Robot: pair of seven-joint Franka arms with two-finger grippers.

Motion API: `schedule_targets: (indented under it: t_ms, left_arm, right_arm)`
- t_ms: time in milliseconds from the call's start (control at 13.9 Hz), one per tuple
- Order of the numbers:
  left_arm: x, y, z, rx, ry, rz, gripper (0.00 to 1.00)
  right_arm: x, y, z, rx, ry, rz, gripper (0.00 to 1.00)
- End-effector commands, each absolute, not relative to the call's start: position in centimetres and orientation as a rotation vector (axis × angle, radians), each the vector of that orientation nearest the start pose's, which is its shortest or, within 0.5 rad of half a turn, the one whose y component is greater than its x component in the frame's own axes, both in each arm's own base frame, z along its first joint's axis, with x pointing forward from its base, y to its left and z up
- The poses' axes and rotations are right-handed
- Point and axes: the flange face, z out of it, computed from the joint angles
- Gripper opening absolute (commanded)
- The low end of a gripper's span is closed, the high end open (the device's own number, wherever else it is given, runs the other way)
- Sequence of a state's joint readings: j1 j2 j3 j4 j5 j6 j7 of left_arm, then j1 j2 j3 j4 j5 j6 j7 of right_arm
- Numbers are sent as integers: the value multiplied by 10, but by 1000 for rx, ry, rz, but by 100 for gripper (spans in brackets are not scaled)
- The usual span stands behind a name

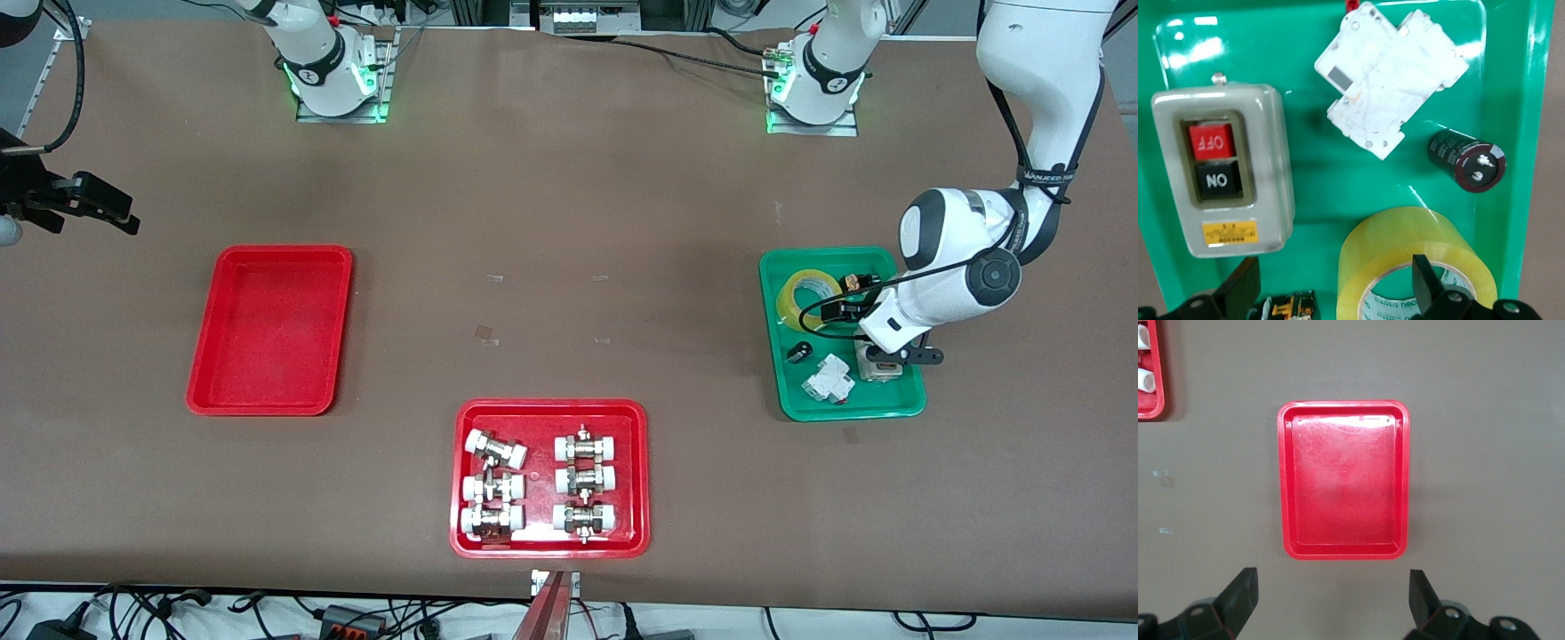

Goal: Left arm passes tape to right arm into tray
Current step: 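Reach the left gripper down over the yellow tape roll in the green tray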

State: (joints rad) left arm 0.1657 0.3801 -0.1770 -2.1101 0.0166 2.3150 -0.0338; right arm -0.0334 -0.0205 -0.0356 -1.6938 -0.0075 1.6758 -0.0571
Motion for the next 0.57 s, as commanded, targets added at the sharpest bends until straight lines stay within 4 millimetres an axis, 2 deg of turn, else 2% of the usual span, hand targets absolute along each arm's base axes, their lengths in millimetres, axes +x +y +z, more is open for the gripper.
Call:
schedule_targets:
  t_ms: [0, 72, 143, 502]
  left_arm:
    - [543, -12, 233, -3168, -109, 261, 100]
    - [538, -22, 235, -3170, -95, 265, 100]
    - [537, -23, 236, -3170, -92, 265, 100]
    - [533, -14, 230, -3169, -128, 275, 97]
  right_arm:
    - [551, -40, 592, -3147, 11, 1, 100]
    - [551, -40, 591, -3147, 6, 3, 100]
    - [551, -40, 591, -3147, 11, 3, 100]
    - [551, -40, 592, -3147, 6, 1, 100]
